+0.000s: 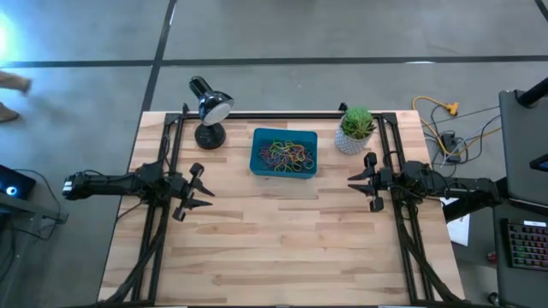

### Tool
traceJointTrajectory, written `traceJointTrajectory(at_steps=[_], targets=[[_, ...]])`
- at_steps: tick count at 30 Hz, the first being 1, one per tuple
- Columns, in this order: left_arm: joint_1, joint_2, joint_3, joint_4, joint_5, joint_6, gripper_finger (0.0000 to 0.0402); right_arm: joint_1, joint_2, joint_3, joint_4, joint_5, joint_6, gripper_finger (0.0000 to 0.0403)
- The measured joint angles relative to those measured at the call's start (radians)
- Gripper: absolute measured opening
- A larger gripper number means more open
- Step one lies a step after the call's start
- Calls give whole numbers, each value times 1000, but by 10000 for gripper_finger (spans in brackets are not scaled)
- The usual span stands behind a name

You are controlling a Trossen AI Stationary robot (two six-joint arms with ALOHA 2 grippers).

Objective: Pick and place rubber bands into bin
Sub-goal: Return to Home Position

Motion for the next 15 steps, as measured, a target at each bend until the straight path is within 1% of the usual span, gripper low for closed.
traceJointTrajectory(at_steps=[6, 15], targets=[[1, 0, 0, 0, 0, 0, 109, 0, 0, 0, 0, 0, 0, 70], [1, 0, 0, 0, 0, 0, 109, 0, 0, 0, 0, 0, 0, 82]])
